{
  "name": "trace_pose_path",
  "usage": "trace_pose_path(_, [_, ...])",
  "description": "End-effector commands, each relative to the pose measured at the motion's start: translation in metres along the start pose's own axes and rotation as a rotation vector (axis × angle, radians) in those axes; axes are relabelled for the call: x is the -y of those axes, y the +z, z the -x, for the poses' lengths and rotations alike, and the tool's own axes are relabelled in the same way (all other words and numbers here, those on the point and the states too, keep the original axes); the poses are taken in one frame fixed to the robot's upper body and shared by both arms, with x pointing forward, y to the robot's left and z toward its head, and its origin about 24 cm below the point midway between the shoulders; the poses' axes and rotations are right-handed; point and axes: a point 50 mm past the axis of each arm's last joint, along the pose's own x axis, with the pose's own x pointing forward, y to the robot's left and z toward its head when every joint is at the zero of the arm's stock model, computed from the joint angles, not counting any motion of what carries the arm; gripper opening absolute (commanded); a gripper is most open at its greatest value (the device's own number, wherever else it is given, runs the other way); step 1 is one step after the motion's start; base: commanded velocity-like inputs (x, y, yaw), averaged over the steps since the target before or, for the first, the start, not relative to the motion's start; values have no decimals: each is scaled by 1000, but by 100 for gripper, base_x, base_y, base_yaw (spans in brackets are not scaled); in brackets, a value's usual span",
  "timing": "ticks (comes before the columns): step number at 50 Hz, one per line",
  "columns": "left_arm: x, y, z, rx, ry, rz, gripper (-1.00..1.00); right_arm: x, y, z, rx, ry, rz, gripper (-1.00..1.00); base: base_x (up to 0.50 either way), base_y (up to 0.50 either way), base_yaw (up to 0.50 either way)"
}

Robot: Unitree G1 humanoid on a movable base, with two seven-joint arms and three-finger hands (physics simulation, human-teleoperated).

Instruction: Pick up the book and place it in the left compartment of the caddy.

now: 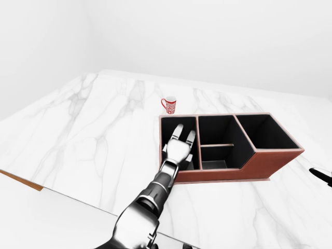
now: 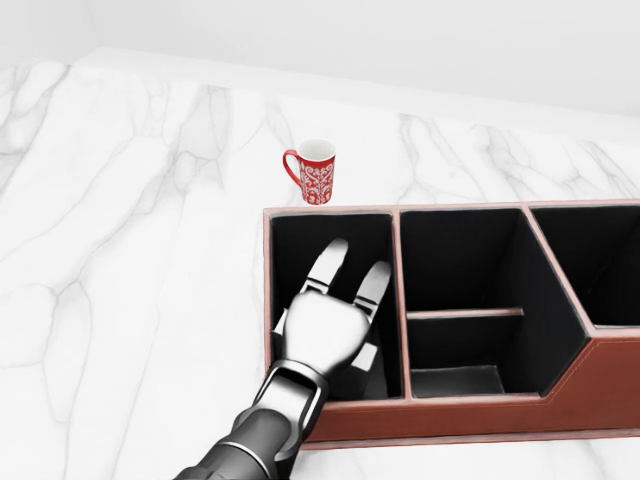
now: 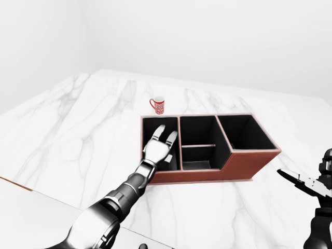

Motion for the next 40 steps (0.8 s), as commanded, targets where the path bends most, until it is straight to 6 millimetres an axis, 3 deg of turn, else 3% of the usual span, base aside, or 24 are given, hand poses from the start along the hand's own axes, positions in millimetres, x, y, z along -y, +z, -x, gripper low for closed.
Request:
trace_pose_path(1, [-4,-9,6,-46,81,42,100,0,-2,0,-3,1,2,100,0,0,0])
trace_pose_path(3, [-4,-9,6,-46,82,42,100,0,-2,0,-3,1,2,100,0,0,0])
trace_pose_path(4, [-67,-10,35,-36,487,-32,100,0,-1,1,-2,0,7,100,0,0,0])
trace_pose_path(7, [-109,-15,65,-94,604,-101,100,0,-2,1,-2,1,8,100,0,0,0])
trace_pose_path(8, [-132,-15,81,-115,679,-149,100,0,-2,1,-3,0,9,100,0,0,0])
trace_pose_path(10, [-142,-17,88,-147,698,-162,100,0,-3,1,-3,0,9,100,0,0,0])
trace_pose_path(11, [-158,-18,97,-170,746,-169,100,0,-3,1,-3,0,10,100,0,0,0])
trace_pose_path(16, [-186,-21,115,-236,758,-186,100,0,-4,1,-5,-1,10,100,0,0,0])
trace_pose_path(19, [-189,-21,116,-245,758,-182,100,0,-3,1,-5,-1,10,100,0,0,0])
trace_pose_path(23, [-214,-17,131,-250,786,-176,100,0,-6,0,-7,-2,11,100,0,0,0])
trace_pose_path(30, [-214,-17,131,-247,786,-178,100,0,-6,0,-7,-2,11,100,0,0,0])
trace_pose_path(31, [-233,-21,141,-287,821,-128,100,1,-4,1,-8,-4,11,100,0,0,0])
trace_pose_path(38, [-235,-22,142,-293,824,-122,100,1,-4,1,-8,-4,11,100,0,0,0])
trace_pose_path(39, [-263,-31,168,-332,896,-121,100,1,-7,1,-11,-7,15,100,0,0,0])
trace_pose_path(40, [-267,-33,171,-348,905,-120,100,1,-7,1,-12,-8,15,100,0,0,0])
